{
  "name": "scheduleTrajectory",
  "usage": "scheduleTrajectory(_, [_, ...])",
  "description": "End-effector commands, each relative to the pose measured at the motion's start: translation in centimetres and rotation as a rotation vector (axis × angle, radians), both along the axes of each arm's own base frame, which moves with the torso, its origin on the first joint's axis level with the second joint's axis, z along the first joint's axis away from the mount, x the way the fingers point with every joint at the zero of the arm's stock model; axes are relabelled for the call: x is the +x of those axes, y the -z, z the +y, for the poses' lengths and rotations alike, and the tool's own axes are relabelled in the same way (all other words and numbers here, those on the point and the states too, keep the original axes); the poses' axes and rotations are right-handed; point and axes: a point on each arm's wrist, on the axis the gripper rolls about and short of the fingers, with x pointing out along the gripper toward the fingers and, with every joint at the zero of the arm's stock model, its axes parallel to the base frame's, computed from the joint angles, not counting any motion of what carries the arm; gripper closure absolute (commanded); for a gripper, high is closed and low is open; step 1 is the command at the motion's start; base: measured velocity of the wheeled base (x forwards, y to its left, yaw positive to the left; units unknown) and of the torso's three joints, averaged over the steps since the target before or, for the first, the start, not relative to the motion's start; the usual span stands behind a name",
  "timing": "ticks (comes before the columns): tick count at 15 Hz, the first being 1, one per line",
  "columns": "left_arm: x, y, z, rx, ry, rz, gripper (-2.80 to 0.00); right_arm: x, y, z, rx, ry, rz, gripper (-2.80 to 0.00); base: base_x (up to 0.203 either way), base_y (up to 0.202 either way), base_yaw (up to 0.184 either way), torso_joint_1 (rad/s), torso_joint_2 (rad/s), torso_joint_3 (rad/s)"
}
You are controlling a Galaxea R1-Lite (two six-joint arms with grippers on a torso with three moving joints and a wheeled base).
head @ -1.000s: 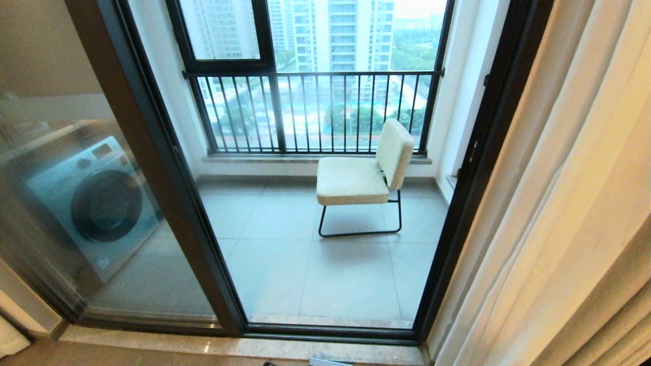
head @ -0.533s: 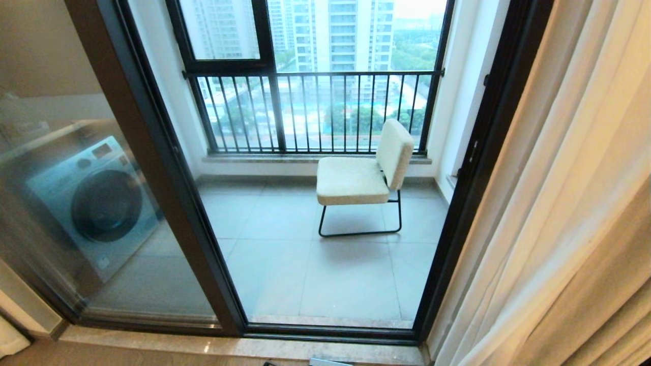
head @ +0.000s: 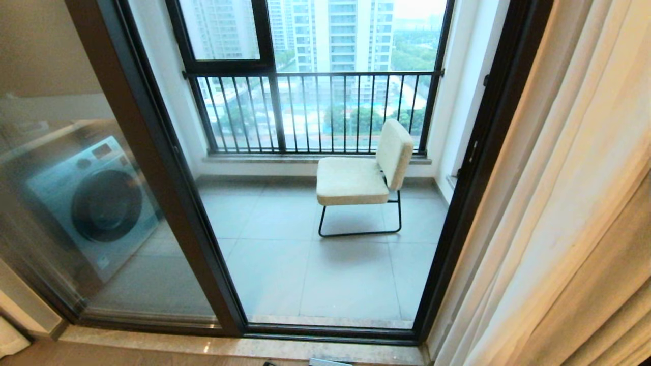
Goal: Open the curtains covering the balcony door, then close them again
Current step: Pull the inner curtains open on both sides, then close the inner curtains on both sides
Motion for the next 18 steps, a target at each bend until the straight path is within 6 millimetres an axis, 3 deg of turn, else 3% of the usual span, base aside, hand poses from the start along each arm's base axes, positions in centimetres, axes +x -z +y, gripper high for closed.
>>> scheduleTrajectory(1, [0.0,0.0,0.0,0.0,-0.001,0.0,0.0,-3.8,2.3,2.6,-0.03,0.028,0.002,0.0,0.0,0.0,0.0,0.0,0.0,0.0])
scheduleTrajectory(6, [0.0,0.0,0.0,0.0,0.0,0.0,0.0,-8.0,6.1,5.8,-0.055,0.118,0.077,0.0,0.0,0.0,0.0,0.0,0.0,0.0])
scheduleTrajectory(12, [0.0,0.0,0.0,0.0,0.0,0.0,0.0,-13.3,11.5,6.2,-0.11,0.188,0.1,0.0,0.0,0.0,0.0,0.0,0.0,0.0])
scheduleTrajectory(18, [0.0,0.0,0.0,0.0,0.0,0.0,0.0,-12.2,17.4,6.2,-0.132,0.176,0.22,0.0,0.0,0.0,0.0,0.0,0.0,0.0])
